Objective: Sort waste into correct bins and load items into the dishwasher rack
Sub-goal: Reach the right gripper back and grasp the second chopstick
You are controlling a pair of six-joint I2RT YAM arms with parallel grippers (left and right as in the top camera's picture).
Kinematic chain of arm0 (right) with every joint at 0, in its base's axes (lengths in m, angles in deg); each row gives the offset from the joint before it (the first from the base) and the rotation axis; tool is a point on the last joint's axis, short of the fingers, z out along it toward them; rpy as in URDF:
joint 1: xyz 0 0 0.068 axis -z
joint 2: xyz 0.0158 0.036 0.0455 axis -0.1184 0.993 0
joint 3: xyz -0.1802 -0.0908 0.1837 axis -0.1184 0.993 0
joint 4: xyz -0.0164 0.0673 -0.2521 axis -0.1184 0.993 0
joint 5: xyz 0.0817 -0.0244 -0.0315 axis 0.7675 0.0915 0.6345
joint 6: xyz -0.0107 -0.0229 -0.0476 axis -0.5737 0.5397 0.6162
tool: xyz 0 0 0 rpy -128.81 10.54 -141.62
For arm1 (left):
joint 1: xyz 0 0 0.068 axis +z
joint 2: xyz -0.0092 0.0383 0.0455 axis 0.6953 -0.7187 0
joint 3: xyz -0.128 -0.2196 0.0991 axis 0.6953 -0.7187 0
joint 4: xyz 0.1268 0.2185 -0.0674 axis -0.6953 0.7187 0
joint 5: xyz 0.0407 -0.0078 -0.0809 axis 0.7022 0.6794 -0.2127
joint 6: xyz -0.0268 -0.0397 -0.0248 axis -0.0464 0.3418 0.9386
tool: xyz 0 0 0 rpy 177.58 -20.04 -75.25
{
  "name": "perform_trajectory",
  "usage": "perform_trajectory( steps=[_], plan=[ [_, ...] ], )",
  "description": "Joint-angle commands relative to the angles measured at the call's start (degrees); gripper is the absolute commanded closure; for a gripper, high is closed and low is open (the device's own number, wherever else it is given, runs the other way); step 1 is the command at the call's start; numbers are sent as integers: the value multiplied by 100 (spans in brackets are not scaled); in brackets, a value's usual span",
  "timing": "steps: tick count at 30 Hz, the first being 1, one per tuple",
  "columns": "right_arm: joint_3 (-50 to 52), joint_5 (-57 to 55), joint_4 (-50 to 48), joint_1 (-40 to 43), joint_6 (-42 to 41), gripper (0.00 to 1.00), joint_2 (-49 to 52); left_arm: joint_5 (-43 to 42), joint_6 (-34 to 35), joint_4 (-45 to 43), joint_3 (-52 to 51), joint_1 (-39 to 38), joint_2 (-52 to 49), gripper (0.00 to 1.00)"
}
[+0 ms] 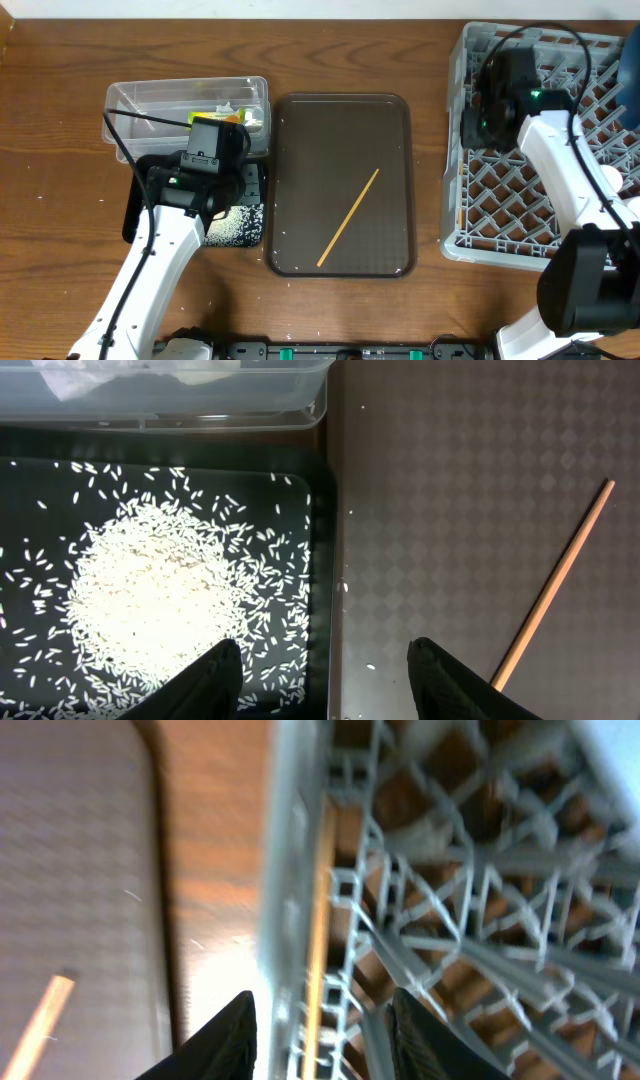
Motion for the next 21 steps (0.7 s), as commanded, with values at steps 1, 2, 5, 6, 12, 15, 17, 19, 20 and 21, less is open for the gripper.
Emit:
perform_trajectory(
  steps=[1,2,5,6,12,15,17,19,20,21],
  plan=[
    [-411,748,-83,-122,-109,60,-396,85,61,15,79,13,-13,44],
    [-420,977,-153,-208,-166,60,-446,85,61,15,79,13,-13,44],
    [-402,1340,-179,-575,-343,58,-433,85,61,17,79,13,-13,43],
    [-376,1357,-151,-754,-382,57,-391,85,61,15,79,13,-13,44],
    [-96,1292,35,-1895,-1388,49,114,85,59,17,79,13,-13,43],
    [-79,1082,208,-2391,-1818,48,538,87,59,15,79,13,-13,44],
    [-79,922,326,-2677,-2072,48,820,85,59,15,79,13,-13,44],
    [-79,879,407,-2927,-2295,48,1113,87,59,17,79,13,-13,43],
    [-79,879,426,-3032,-2400,48,1252,87,59,17,79,13,-13,43],
    [-79,879,442,-3119,-2487,48,1384,85,59,17,79,13,-13,43]
  ],
)
